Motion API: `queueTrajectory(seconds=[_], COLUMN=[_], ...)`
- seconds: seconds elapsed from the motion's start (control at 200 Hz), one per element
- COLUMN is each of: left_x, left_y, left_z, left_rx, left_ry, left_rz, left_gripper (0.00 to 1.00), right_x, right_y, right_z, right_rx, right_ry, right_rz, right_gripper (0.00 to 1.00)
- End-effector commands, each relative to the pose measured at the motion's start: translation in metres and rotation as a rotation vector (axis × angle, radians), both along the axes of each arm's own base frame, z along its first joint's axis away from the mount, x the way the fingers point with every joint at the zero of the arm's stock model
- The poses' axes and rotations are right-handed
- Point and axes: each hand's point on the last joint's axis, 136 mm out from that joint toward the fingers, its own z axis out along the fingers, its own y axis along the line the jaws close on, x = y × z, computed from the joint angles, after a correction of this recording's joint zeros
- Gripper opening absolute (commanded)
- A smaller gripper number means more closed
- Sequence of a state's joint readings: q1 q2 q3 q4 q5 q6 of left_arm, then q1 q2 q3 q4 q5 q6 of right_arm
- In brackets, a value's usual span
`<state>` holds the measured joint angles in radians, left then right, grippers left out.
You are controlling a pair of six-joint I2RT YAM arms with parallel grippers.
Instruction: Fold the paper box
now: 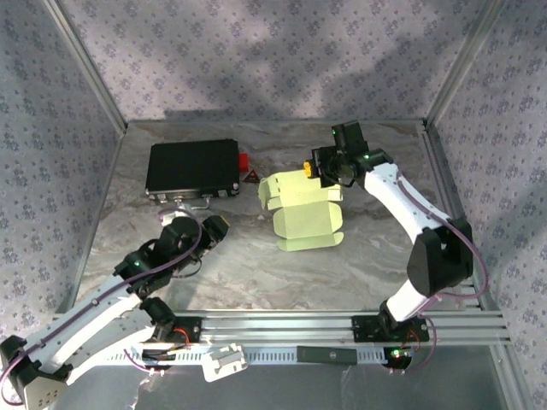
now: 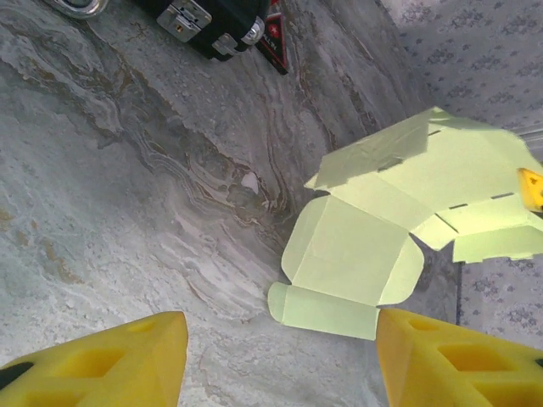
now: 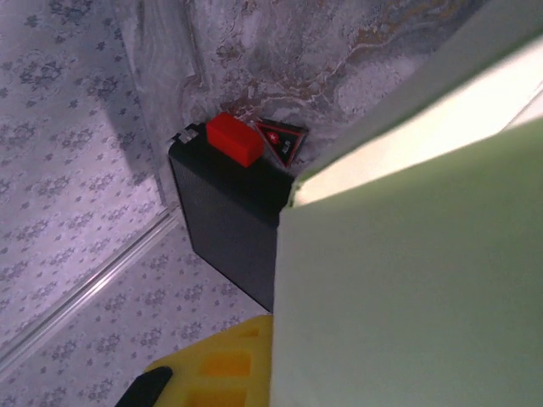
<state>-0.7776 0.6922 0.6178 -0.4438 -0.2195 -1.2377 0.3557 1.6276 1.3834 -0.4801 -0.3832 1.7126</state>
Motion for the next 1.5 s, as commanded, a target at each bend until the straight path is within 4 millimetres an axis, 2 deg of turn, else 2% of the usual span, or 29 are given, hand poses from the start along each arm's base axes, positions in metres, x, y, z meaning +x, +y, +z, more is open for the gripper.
queueTrajectory(seconds=[0.0, 0.155, 0.225, 0.335, 0.425, 0.55, 0.645, 0.775, 0.904, 1.079, 1.089, 1.109, 1.249, 1.374, 1.494], left_x=[0.001, 0.014, 0.023, 0.042, 0.057, 0.068, 0.077, 0.083, 0.093, 0.101, 0.102, 0.103, 0.106, 0.105, 0.096], left_y=[-0.006, -0.022, -0.031, -0.051, -0.071, -0.098, -0.103, -0.116, -0.115, -0.121, -0.121, -0.121, -0.126, -0.131, -0.131], left_z=[0.001, 0.003, 0.009, 0.006, -0.004, -0.018, -0.036, -0.055, -0.070, -0.081, -0.081, -0.081, -0.084, -0.083, -0.075], left_rx=[0.024, 0.092, 0.193, 0.358, 0.484, 0.661, 0.738, 0.760, 0.838, 0.854, 0.855, 0.857, 0.853, 0.843, 0.798], left_ry=[0.001, -0.044, -0.083, -0.118, -0.134, -0.187, -0.175, -0.183, -0.166, -0.185, -0.186, -0.188, -0.208, -0.227, -0.251], left_rz=[-0.050, -0.137, -0.207, -0.330, -0.406, -0.483, -0.506, -0.539, -0.510, -0.503, -0.501, -0.498, -0.494, -0.508, -0.527], left_gripper=[0.59, 0.53, 0.51, 0.49, 0.57, 0.64, 0.64, 0.64, 0.63, 0.53, 0.52, 0.52, 0.39, 0.01, 0.00], right_x=[0.003, -0.009, -0.015, -0.022, -0.025, -0.026, -0.027, -0.028, -0.029, -0.030, -0.035, -0.037, -0.040, -0.041, -0.040], right_y=[0.003, -0.006, -0.012, -0.017, -0.019, -0.021, -0.021, -0.022, -0.021, -0.022, -0.024, -0.024, -0.024, -0.026, -0.027], right_z=[-0.013, -0.040, -0.047, -0.053, -0.051, -0.048, -0.047, -0.046, -0.042, -0.037, -0.046, -0.049, -0.051, -0.054, -0.050], right_rx=[0.025, -0.020, -0.037, -0.039, -0.038, -0.038, -0.034, -0.030, -0.020, -0.020, -0.026, -0.027, -0.025, -0.029, -0.027], right_ry=[0.011, 0.025, 0.033, 0.044, 0.040, 0.041, 0.045, 0.040, 0.033, 0.022, 0.045, 0.054, 0.059, 0.061, 0.026], right_rz=[0.061, 0.084, 0.099, 0.100, 0.100, 0.102, 0.108, 0.107, 0.112, 0.109, 0.109, 0.109, 0.111, 0.110, 0.133], right_gripper=[0.00, 0.00, 0.00, 0.00, 0.00, 0.00, 0.00, 0.00, 0.00, 0.00, 0.00, 0.00, 0.00, 0.00, 0.00])
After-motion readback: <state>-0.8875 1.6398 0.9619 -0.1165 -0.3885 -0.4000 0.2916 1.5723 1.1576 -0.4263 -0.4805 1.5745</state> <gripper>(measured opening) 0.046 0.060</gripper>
